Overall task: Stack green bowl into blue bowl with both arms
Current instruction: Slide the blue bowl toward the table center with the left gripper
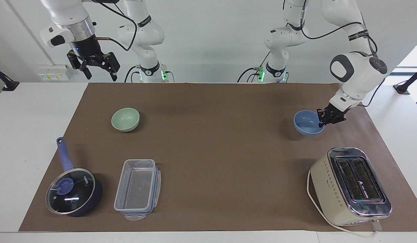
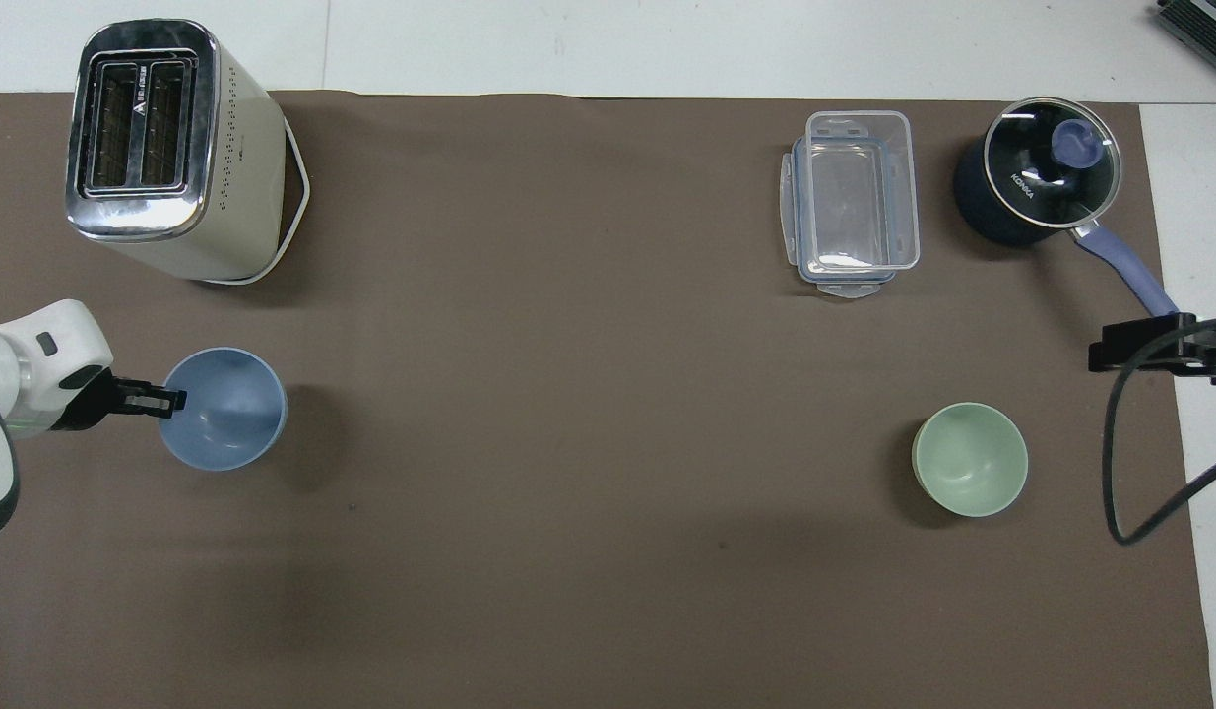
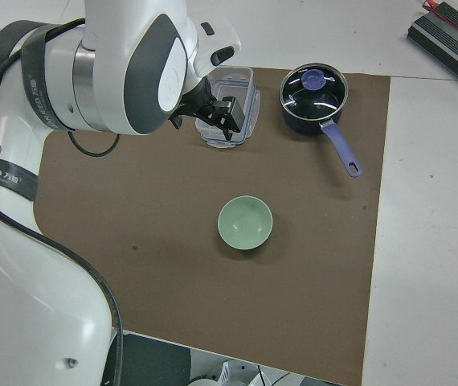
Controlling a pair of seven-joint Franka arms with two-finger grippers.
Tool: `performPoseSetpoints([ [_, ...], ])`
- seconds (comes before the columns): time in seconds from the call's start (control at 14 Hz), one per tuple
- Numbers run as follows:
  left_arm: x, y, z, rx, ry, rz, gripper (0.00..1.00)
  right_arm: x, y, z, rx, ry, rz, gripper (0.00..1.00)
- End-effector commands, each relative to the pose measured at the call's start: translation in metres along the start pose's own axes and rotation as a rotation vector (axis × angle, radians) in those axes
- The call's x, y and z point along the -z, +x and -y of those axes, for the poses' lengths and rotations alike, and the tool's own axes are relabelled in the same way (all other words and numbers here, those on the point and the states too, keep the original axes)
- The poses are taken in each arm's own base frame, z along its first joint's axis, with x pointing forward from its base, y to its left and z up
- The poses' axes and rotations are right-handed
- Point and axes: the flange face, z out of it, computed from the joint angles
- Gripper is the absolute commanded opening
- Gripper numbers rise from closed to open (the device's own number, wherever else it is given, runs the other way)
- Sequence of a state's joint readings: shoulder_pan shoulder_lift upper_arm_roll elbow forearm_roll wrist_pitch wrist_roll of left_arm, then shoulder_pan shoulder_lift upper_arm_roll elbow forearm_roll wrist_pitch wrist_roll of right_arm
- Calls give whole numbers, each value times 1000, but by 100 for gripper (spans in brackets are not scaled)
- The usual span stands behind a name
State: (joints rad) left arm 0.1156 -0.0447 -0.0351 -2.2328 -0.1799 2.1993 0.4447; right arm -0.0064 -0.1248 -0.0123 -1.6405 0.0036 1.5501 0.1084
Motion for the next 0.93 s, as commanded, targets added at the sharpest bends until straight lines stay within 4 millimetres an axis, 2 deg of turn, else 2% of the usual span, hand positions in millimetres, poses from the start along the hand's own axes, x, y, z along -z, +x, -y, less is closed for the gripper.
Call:
performPoseSetpoints([
  [0.0,-4,13,-68,25,-18,18,0,3,-2,-3,14,2,-2,100],
  [0.21,-18,23,-157,69,-21,38,0,3,-2,-4,12,3,-2,100],
  [0.28,-25,23,-195,81,-22,46,0,3,-2,-3,14,1,-2,100],
  [0.5,-39,18,-284,122,-28,17,0,3,-2,-3,14,1,-2,100],
  [0.71,-64,13,-349,111,-48,-36,0,3,-2,-3,14,2,-2,100],
  [0.85,-82,13,-373,110,-59,-66,0,3,-2,-3,14,2,-2,100],
])
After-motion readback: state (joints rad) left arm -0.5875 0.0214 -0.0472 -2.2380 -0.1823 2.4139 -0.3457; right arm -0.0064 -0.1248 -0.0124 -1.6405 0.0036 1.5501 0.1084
